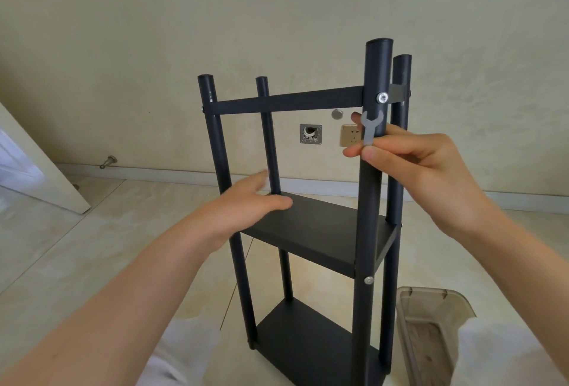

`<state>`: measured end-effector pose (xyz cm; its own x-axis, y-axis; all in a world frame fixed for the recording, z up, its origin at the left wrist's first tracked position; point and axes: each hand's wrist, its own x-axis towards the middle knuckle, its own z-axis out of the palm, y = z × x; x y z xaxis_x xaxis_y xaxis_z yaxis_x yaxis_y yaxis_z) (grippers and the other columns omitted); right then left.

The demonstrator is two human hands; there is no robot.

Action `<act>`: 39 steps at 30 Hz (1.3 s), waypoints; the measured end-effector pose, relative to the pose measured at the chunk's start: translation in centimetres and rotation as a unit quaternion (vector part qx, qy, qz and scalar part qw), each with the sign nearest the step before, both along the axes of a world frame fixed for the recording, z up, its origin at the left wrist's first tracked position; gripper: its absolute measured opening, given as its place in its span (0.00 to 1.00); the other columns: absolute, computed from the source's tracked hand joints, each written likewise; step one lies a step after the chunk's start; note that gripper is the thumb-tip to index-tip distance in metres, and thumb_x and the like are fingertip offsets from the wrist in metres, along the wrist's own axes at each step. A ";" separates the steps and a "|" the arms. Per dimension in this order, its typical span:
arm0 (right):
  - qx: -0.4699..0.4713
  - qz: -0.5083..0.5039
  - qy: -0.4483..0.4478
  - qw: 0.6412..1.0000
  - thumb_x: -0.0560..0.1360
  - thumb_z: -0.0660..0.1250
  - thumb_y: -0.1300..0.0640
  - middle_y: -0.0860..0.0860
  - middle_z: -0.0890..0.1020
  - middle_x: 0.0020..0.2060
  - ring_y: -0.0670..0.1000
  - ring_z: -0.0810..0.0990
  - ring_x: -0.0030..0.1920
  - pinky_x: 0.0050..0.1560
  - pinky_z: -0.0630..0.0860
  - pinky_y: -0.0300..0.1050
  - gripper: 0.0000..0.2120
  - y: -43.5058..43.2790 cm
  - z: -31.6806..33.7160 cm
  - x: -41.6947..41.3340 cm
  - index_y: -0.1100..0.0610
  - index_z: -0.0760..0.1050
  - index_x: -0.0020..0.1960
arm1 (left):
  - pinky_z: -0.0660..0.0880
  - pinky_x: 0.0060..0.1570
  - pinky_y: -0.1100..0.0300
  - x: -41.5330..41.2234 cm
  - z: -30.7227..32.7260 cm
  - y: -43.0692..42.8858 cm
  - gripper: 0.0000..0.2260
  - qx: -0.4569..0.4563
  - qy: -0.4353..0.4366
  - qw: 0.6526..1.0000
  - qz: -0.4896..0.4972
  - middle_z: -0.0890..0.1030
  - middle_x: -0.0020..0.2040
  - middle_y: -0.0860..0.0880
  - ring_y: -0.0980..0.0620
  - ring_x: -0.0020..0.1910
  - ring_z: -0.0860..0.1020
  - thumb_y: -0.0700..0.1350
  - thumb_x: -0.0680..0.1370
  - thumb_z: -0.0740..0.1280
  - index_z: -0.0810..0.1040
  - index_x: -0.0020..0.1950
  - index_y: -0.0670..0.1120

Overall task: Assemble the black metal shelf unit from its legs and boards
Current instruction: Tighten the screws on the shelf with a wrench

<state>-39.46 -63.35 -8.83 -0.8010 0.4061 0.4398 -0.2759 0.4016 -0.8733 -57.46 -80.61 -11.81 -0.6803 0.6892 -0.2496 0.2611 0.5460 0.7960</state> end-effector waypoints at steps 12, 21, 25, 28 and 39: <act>-0.002 0.065 0.002 0.998 0.78 0.66 0.54 0.55 0.83 0.51 0.70 0.80 0.49 0.48 0.79 0.60 0.09 -2.1 0.3 -1.8 0.47 0.85 0.49 | 0.83 0.49 0.56 7.7 0.0 3.4 0.06 0.276 -0.047 0.955 -0.095 0.83 0.39 0.49 0.51 0.39 0.85 0.44 0.82 0.65 0.77 0.52 0.41; 0.004 0.065 0.038 0.997 0.79 0.65 0.63 0.49 0.83 0.58 0.43 0.76 0.65 0.67 0.72 0.44 0.10 -2.4 0.3 -1.9 0.54 0.84 0.49 | 0.77 0.35 0.63 7.9 -0.1 3.3 0.12 0.295 -0.022 0.952 -0.083 0.70 0.26 0.51 0.51 0.27 0.71 0.42 0.84 0.61 0.70 0.40 0.44; 0.002 0.049 0.045 0.998 0.78 0.66 0.60 0.48 0.84 0.52 0.47 0.79 0.61 0.65 0.73 0.52 0.09 -3.0 0.7 -1.8 0.51 0.85 0.47 | 0.76 0.32 0.61 8.0 0.0 3.1 0.12 0.317 -0.065 0.942 -0.090 0.68 0.26 0.50 0.52 0.25 0.68 0.43 0.83 0.60 0.69 0.39 0.44; 0.001 0.044 0.053 0.998 0.77 0.66 0.58 0.46 0.84 0.44 0.49 0.80 0.54 0.60 0.76 0.49 0.08 -3.3 1.2 -1.6 0.52 0.85 0.46 | 0.75 0.30 0.60 8.2 0.3 2.9 0.12 0.324 -0.102 0.936 -0.094 0.68 0.26 0.50 0.52 0.23 0.67 0.46 0.78 0.61 0.70 0.35 0.47; -0.005 0.014 0.053 0.998 0.78 0.64 0.64 0.55 0.84 0.39 0.51 0.83 0.46 0.53 0.77 0.43 0.10 -2.6 1.7 -1.1 0.63 0.82 0.41 | 0.73 0.29 0.60 7.9 0.6 2.7 0.19 0.310 -0.151 0.932 -0.108 0.66 0.25 0.52 0.53 0.23 0.64 0.44 0.79 0.61 0.71 0.27 0.54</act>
<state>-40.61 -65.90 -7.09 -0.7607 0.3901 0.5188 -0.3780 0.3835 -0.8427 -49.57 -77.92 -11.17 -0.4715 0.8778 0.0846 0.0246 -0.0828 0.9963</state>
